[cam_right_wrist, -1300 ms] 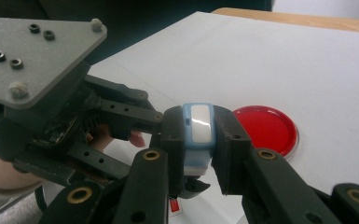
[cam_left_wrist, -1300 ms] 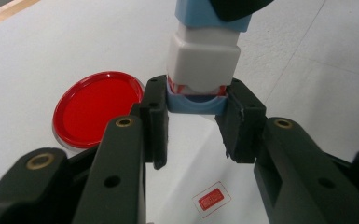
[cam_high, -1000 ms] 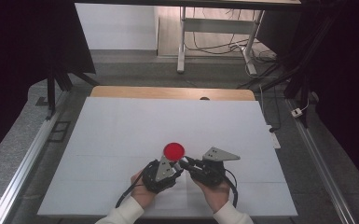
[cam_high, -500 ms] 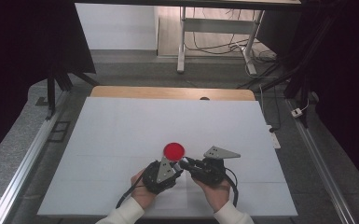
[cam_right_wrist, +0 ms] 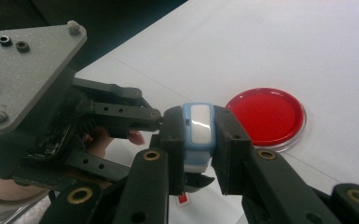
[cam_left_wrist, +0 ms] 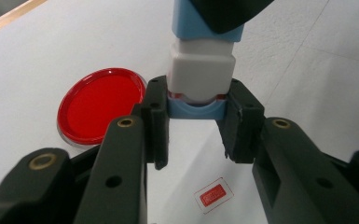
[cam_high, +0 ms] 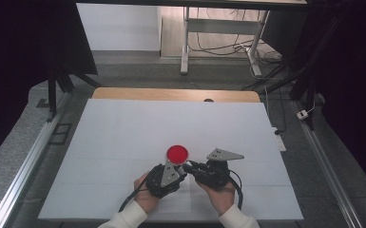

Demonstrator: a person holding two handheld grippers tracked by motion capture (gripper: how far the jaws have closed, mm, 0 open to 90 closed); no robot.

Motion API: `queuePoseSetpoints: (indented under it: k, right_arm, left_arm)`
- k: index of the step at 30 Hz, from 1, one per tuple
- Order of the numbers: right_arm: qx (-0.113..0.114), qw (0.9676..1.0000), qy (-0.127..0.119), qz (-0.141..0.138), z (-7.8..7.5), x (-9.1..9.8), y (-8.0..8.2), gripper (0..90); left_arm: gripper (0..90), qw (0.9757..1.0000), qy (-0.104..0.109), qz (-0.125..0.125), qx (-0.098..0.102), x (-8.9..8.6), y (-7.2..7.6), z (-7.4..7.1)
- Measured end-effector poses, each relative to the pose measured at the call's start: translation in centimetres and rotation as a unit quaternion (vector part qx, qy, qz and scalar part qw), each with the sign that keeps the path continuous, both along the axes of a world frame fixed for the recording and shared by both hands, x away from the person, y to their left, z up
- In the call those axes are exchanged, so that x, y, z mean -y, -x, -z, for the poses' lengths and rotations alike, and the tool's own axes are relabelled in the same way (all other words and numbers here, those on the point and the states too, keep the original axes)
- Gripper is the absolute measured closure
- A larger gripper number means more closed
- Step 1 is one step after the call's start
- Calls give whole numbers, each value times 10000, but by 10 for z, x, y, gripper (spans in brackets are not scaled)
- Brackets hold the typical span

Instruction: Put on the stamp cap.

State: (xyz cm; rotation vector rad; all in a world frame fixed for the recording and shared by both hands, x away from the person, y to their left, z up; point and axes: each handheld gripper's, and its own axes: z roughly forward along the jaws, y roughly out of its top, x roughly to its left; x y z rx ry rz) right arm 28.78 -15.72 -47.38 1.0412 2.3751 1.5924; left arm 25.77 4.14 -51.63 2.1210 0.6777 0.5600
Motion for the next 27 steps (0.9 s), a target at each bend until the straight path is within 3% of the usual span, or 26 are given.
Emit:
queuePoseSetpoints:
  k: [6,10,27]
  right_arm:
    - [117,9999,72,-19,-2,-2,2,749]
    - [100,9998,139,-50,-3,-2,2,750]
    - [-280,9987,395,-181,-2,-2,-4,751]
  left_arm:
    - [654,10000,56,-25,28,-1,0,0]
    - [656,9998,-71,-45,154,1,2,0]
    - [658,9989,-360,-28,283,7,6,0]
